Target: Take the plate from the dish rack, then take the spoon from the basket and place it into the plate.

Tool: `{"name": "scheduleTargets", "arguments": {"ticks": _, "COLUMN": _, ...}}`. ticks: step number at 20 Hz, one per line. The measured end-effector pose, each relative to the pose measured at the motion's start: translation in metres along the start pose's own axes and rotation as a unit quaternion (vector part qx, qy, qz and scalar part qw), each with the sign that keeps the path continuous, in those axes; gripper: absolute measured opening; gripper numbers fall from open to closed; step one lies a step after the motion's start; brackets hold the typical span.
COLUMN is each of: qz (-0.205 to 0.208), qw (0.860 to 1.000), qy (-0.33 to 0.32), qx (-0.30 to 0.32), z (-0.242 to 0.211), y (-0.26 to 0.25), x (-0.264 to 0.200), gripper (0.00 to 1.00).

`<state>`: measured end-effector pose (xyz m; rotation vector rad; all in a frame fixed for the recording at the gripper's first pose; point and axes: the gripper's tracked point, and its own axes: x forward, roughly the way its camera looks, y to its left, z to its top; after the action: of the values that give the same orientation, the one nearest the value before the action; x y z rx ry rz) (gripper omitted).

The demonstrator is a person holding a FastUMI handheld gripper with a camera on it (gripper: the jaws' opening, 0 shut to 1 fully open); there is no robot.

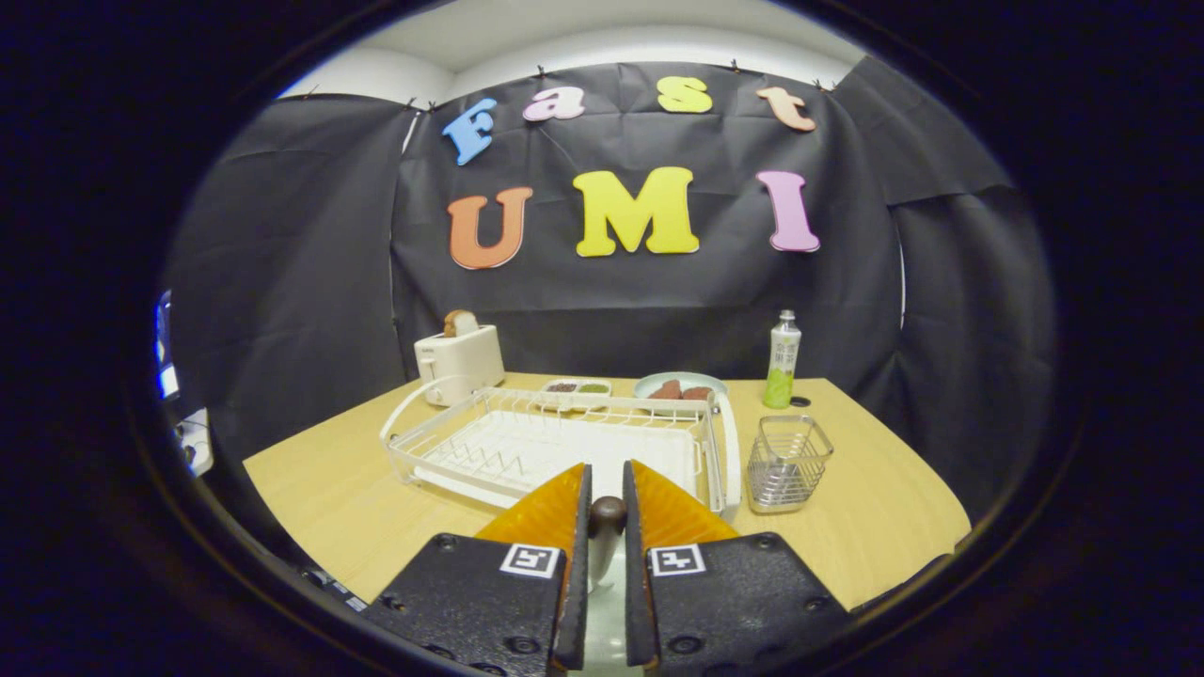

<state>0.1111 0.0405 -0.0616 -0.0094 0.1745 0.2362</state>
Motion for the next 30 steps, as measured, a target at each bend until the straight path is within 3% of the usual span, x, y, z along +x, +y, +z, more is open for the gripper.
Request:
{"name": "scheduleTargets", "arguments": {"ticks": 3, "qz": -0.011, "qw": 1.0, "qy": -0.01, "qx": 0.009, "z": 0.01, "y": -0.014, "x": -0.014, "gripper": 0.64}}
{"name": "scheduleTargets", "arguments": {"ticks": 8, "qz": -0.055, "qw": 0.997, "qy": -0.053, "qx": -0.01, "z": 0.035, "y": -0.024, "x": -0.056, "gripper": 0.98}}
{"name": "scheduleTargets", "arguments": {"ticks": 14, "qz": -0.072, "qw": 0.994, "qy": -0.074, "qx": 0.021, "z": 0.049, "y": -0.016, "x": -0.112, "gripper": 1.0}}
{"name": "scheduleTargets", "arguments": {"ticks": 18, "qz": -0.05, "qw": 0.996, "qy": -0.067, "qx": 0.036, "z": 0.041, "y": -0.008, "x": -0.136, "gripper": 1.0}}
{"name": "scheduleTargets", "arguments": {"ticks": 23, "qz": -0.075, "qw": 0.993, "qy": -0.087, "qx": 0.011, "z": 0.043, "y": -0.013, "x": -0.156, "gripper": 1.0}}
{"name": "scheduleTargets", "arguments": {"ticks": 30, "qz": -0.073, "qw": 0.994, "qy": -0.08, "qx": -0.006, "z": 0.032, "y": -0.004, "x": -0.172, "gripper": 1.0}}
